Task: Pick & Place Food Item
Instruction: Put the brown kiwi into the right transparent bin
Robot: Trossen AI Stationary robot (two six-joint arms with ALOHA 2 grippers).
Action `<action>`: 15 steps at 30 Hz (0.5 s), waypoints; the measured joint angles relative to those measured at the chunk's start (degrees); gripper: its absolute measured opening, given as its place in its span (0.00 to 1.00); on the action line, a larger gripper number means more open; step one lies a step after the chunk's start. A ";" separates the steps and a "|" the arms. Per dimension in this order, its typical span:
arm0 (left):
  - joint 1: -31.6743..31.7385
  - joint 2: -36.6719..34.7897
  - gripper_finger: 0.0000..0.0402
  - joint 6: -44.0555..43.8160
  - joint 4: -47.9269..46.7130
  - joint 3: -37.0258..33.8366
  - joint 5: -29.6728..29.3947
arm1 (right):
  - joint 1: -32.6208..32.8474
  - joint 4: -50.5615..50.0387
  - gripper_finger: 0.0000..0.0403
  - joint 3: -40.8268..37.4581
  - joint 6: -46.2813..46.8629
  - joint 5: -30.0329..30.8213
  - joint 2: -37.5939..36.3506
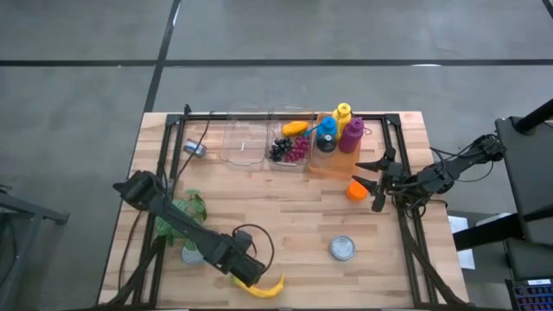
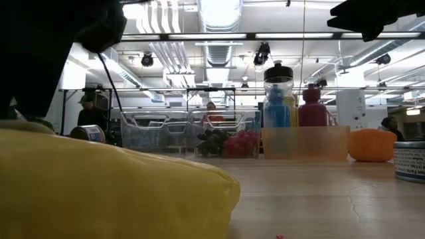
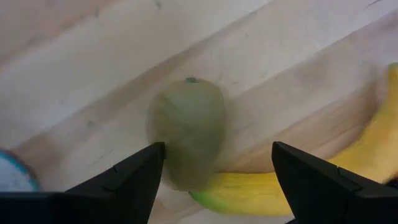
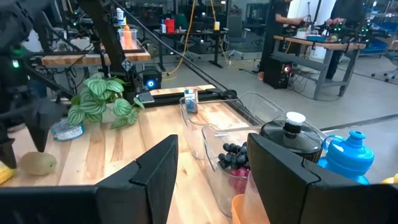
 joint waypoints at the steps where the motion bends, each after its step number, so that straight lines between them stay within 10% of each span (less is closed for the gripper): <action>1: 0.00 0.00 0.76 -0.53 1.41 -1.20 0.68 | 0.00 -0.01 0.47 0.00 -0.03 0.00 0.00; 15: -0.04 0.04 0.76 -1.98 8.29 -6.99 2.46 | 0.00 0.00 0.47 0.00 -0.03 -0.01 0.00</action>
